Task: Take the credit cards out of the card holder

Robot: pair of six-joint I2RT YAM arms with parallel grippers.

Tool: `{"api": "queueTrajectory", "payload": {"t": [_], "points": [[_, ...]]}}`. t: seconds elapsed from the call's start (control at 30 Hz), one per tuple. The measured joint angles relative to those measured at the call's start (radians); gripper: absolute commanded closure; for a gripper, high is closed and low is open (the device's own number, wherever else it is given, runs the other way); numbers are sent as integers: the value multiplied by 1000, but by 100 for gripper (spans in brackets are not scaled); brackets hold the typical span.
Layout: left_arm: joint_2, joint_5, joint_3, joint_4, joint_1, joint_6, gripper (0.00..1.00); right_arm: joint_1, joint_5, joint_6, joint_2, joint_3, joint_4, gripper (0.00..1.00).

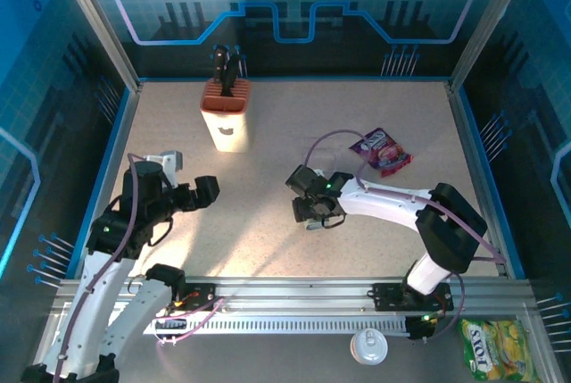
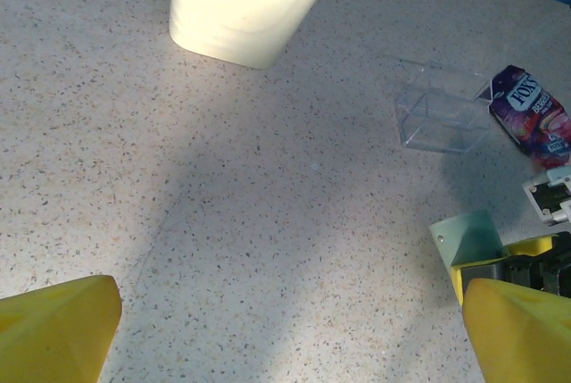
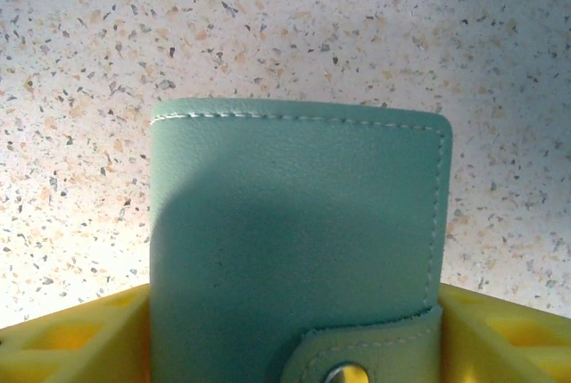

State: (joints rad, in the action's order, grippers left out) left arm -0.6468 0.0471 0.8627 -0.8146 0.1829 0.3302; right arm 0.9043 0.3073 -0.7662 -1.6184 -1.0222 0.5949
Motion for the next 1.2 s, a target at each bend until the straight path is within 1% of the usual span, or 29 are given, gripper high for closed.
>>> {"api": "queueTrajectory", "payload": {"t": [0.3, 0.57, 0.87, 1.2], "points": [[0, 0, 0, 0, 29, 0, 1, 19, 39, -80, -20, 0, -19, 28], [0, -1, -1, 0, 31, 0, 1, 45, 63, -121, -75, 16, -55, 26], [-2, -2, -1, 0, 31, 0, 1, 66, 93, -156, -87, 52, -103, 24], [-8, -6, 0, 0, 32, 0, 1, 73, 105, -160, -76, 55, -101, 15]]}}
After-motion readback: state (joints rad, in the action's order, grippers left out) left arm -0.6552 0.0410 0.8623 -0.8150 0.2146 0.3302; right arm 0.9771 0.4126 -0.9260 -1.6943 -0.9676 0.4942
